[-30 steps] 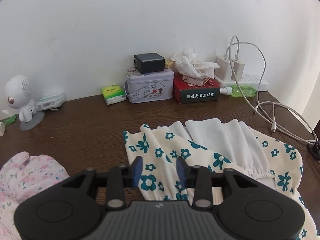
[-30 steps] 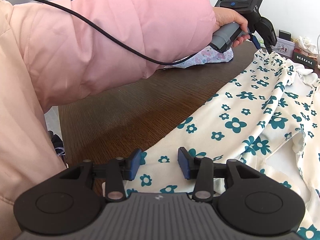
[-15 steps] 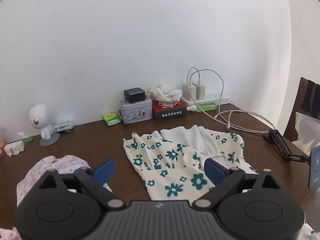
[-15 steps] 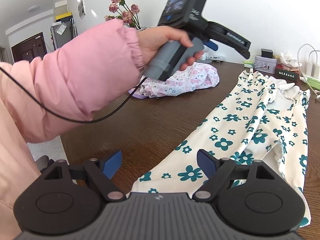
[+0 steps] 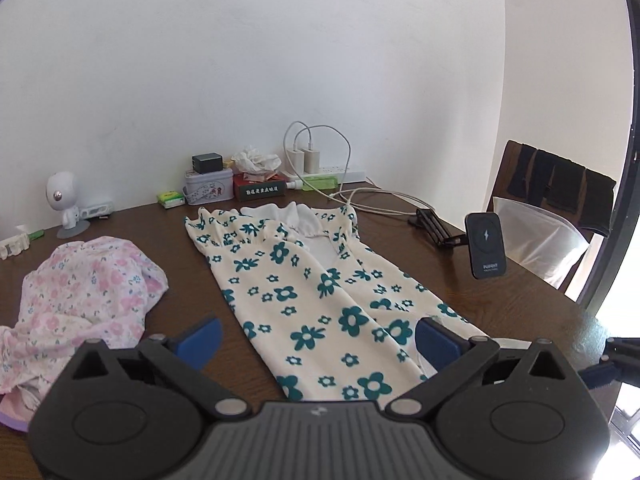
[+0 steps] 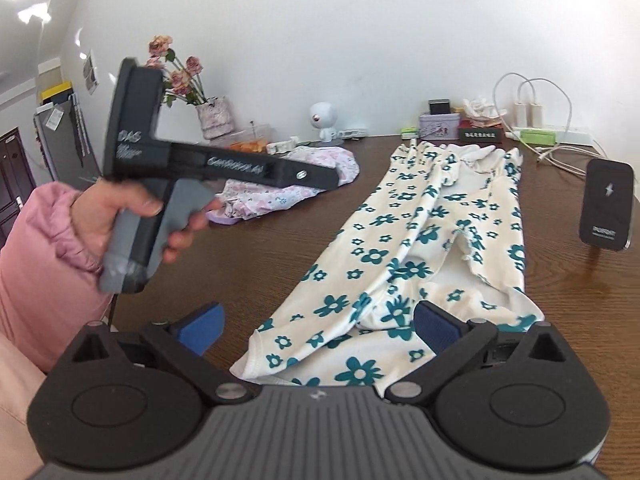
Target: Fold clothes
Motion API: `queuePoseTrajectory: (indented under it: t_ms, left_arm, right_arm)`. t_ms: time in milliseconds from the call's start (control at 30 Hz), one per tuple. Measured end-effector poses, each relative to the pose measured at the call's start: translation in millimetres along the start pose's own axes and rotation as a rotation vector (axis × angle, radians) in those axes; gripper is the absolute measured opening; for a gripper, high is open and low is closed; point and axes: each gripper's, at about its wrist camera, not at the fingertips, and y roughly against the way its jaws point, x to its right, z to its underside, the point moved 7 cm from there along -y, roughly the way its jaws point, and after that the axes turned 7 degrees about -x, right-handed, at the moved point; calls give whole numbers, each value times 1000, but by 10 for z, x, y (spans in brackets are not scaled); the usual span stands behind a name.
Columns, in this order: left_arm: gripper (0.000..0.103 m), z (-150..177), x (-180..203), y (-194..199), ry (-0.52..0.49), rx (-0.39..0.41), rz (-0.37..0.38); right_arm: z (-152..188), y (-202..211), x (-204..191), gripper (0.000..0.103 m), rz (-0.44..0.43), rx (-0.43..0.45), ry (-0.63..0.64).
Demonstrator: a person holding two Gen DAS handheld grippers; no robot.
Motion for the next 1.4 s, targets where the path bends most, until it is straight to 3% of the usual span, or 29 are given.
queuePoseTrajectory:
  t_ms: [233,433,500,567,633,767,867,933,1000,1200,1267,1333,1400]
  left_arm:
    - [102,269,90,-107,24,-78,28]
    - [98,348,170,-236,9,-112,48]
    - [96,348,179,-263,13,-119,52]
    - [81,356,187,-302,10,-131,56]
    - [73,367,208,-351,-1,-150,63]
    - [59,394,265,-442,-26,-179,91]
    - [49,425,302,-512,-39,-203,102]
    - [46,455,318,-566,-51,-219,111]
    - [46,466,328,-595,-62,-227,111]
    - [47,318,329,-611,-79,-260,122]
    - [54,72,313,-565,-63,-249,135]
    - [76,-333,374,-611,-63,-238,149]
    - [82,-753,442,-665,-66,-227,163]
  right_arm:
    - [186,6,669,103,125,-3,-250]
    - [125,-215,882,100,165,-48,-299]
    - [119,-261,892,86,157,-55,-316]
    - [113,-308,902,73,150,-61,-333]
    - [107,-354,912,72,143,-68,-350]
    - [95,-446,932,47,128,-81,-384]
    - [101,-469,956,40,107,-74,-420]
    - [107,-476,974,30,92,-67,-446]
    - [109,-482,986,13,76,-58,-468]
    - [33,-471,909,9,47,-27,-428]
    - [-9,-469,837,9,68,-26,-361]
    - [-48,-472,727,9,106,-25,-263]
    - [-77,-486,624,9,125,-25,-185]
